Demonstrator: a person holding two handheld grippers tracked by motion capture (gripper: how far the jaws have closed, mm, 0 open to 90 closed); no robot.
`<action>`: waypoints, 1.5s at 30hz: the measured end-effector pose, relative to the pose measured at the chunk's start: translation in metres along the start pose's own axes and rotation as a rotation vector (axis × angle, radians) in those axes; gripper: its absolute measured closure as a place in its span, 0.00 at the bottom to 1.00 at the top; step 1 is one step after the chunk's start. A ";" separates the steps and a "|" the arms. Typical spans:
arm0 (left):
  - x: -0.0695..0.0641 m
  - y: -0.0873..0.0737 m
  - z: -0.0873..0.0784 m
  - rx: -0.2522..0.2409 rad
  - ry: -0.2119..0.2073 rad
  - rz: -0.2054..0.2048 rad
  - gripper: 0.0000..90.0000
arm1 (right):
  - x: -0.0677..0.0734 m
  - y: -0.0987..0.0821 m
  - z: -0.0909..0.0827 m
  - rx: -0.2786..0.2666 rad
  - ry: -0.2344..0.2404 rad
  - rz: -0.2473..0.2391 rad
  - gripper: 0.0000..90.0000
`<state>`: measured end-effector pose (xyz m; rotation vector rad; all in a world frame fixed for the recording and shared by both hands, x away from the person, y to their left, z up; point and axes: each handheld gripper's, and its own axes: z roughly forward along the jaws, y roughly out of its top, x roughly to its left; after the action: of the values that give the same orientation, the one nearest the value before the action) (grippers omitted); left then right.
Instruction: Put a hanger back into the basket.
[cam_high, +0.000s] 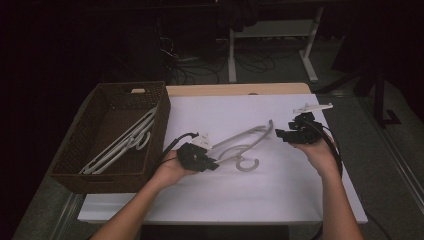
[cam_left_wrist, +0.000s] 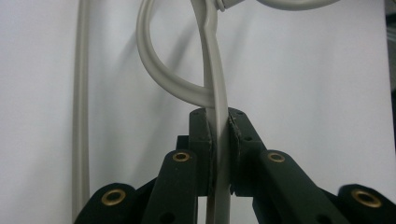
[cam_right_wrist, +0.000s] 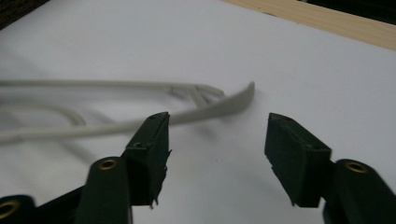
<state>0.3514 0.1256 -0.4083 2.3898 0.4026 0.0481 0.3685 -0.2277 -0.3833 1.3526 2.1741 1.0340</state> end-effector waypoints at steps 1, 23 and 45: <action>0.002 0.003 -0.004 -0.012 0.011 -0.015 0.92 | -0.001 -0.005 -0.003 0.001 0.003 -0.004 0.37; 0.009 0.064 -0.095 -0.121 0.083 -0.103 0.92 | 0.019 -0.040 -0.003 -0.021 0.132 -0.039 0.00; 0.058 -0.016 -0.244 -0.210 0.254 -0.215 0.92 | 0.027 -0.053 -0.004 -0.010 0.135 -0.067 0.00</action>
<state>0.3676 0.3109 -0.2397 2.1270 0.7342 0.2845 0.3207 -0.2197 -0.4188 1.2294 2.2911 1.1389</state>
